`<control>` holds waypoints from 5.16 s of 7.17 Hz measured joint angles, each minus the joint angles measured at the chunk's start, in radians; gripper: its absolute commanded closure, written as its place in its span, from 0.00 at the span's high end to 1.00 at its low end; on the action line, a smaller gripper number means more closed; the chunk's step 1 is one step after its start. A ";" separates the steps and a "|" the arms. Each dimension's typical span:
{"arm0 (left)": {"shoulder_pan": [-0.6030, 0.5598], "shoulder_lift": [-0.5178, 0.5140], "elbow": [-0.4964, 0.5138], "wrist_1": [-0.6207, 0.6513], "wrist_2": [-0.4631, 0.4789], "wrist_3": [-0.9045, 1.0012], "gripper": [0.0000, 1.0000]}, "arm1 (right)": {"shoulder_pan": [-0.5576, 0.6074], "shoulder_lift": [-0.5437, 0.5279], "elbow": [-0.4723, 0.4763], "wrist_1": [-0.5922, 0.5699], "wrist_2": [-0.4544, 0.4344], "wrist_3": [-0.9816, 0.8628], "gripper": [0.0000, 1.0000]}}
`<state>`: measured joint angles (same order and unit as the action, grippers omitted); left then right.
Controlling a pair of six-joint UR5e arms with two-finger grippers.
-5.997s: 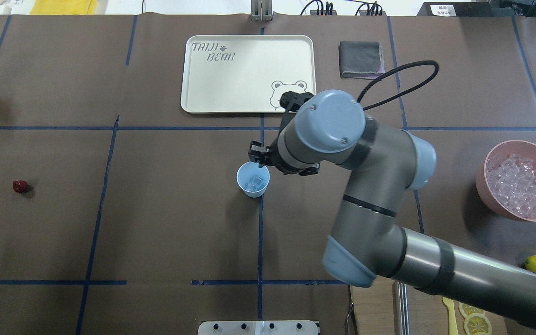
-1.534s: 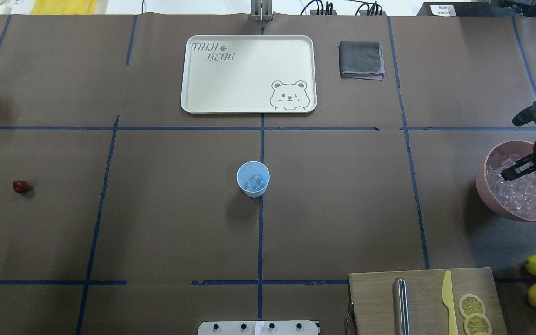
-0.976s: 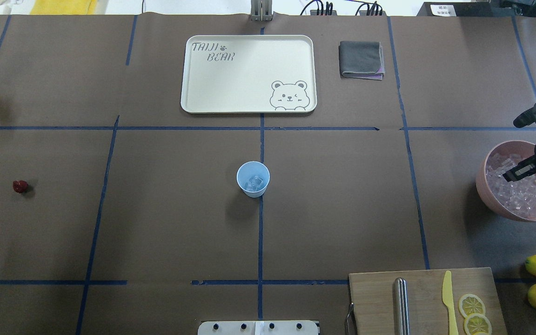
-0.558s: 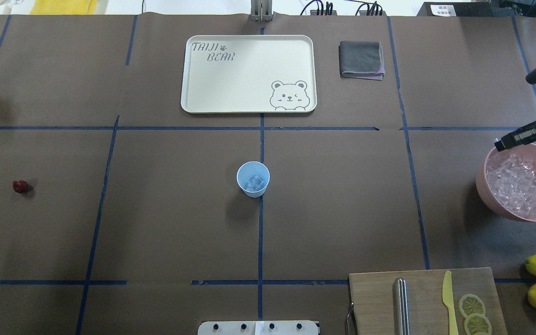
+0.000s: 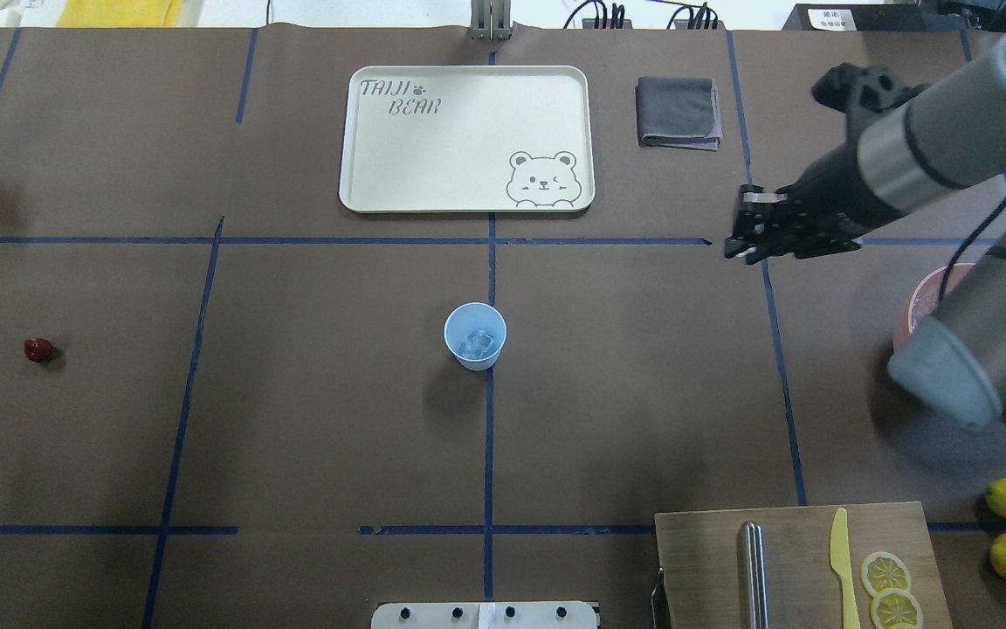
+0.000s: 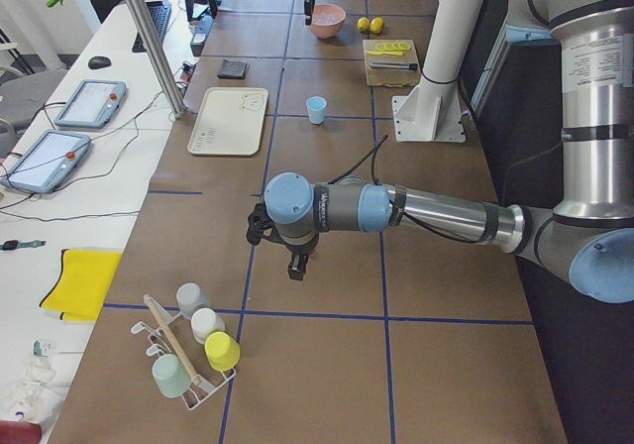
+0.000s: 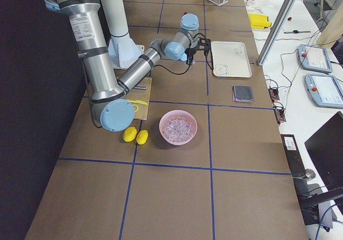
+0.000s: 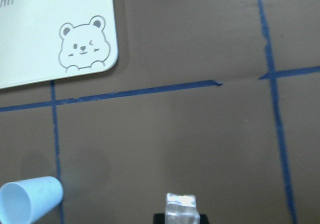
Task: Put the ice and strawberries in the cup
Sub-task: 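Carry the ice cube with the right gripper over the cup, then open the right gripper to drop the ice cube into the cup, then withdraw the right gripper toward the bowl while the left gripper reaches toward the strawberry, then lower the left gripper onto the red strawberry and grasp it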
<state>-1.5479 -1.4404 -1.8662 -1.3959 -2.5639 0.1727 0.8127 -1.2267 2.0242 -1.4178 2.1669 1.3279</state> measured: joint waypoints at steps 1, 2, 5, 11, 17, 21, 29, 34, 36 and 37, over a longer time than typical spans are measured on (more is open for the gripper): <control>0.000 0.000 0.000 0.000 0.001 0.000 1.00 | -0.123 0.089 -0.034 -0.003 -0.119 0.145 0.00; 0.000 0.000 0.001 0.000 0.001 0.001 1.00 | -0.225 0.182 -0.101 -0.003 -0.227 0.241 0.01; 0.000 0.000 0.001 0.000 0.001 0.001 1.00 | -0.368 0.359 -0.290 0.002 -0.385 0.338 0.03; 0.000 0.000 -0.001 0.000 0.001 0.001 1.00 | -0.382 0.400 -0.338 -0.001 -0.404 0.332 0.46; 0.019 -0.002 0.000 -0.014 0.007 -0.049 1.00 | -0.346 0.357 -0.268 -0.008 -0.394 0.329 0.72; 0.225 -0.007 0.013 -0.233 0.095 -0.450 1.00 | -0.033 0.042 0.095 -0.170 -0.097 0.091 1.00; 0.576 -0.098 0.229 -0.645 0.326 -0.887 0.98 | 0.424 -0.385 0.143 -0.188 0.158 -0.787 1.00; 0.598 -0.123 0.273 -0.649 0.327 -0.909 0.85 | 0.424 -0.380 0.138 -0.186 0.153 -0.791 1.00; 0.598 -0.126 0.286 -0.649 0.327 -0.909 0.64 | 0.424 -0.379 0.139 -0.185 0.154 -0.791 1.00; 0.598 -0.127 0.289 -0.649 0.326 -0.910 0.38 | 0.423 -0.379 0.139 -0.185 0.155 -0.792 1.00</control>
<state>-0.9496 -1.5672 -1.5774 -2.0448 -2.2377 -0.7373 1.2359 -1.6056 2.1629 -1.6031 2.3218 0.5359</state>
